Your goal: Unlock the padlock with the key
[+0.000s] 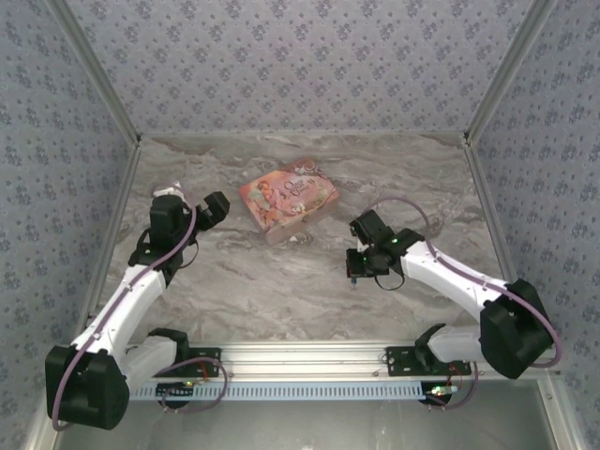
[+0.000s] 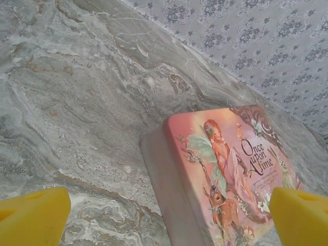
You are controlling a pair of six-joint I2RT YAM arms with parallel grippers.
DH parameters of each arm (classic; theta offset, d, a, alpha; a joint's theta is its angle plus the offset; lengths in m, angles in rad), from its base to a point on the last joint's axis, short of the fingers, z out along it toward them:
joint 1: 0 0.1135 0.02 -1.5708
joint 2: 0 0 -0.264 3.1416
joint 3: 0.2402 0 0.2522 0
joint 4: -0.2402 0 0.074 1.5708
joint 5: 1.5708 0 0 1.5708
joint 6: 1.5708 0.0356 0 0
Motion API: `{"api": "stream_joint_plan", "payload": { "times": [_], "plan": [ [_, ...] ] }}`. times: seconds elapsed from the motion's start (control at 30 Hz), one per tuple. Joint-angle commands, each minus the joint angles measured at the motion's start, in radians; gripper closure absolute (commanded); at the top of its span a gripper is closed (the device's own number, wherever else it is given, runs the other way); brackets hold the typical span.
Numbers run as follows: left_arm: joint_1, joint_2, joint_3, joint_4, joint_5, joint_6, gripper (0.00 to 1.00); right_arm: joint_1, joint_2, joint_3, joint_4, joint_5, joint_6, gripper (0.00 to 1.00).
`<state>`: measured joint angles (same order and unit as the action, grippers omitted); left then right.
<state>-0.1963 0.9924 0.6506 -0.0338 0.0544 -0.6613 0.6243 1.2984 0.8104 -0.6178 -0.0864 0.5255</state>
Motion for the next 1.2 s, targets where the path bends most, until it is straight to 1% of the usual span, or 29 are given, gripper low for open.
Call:
{"api": "stream_joint_plan", "payload": {
  "times": [0.0, 0.17, 0.47, 1.17],
  "plan": [
    [0.007, -0.033, -0.006, 0.011, -0.014, 0.023, 0.01, 0.012, 0.043, 0.028, -0.035, 0.025, 0.0, 1.0],
    [0.009, -0.04, -0.008, 0.003, -0.018, 0.022, 0.0, 0.011, 0.074, -0.009, 0.066, -0.004, 0.038, 1.0],
    [0.009, -0.031, -0.009, 0.009, -0.018, 0.013, 0.01, 0.005, 0.11, -0.045, 0.13, 0.017, 0.06, 1.0],
    [0.01, -0.017, -0.005, 0.008, -0.016, 0.005, 0.0, 0.004, 0.194, -0.052, 0.168, 0.02, 0.047, 0.98]
  ]
}}
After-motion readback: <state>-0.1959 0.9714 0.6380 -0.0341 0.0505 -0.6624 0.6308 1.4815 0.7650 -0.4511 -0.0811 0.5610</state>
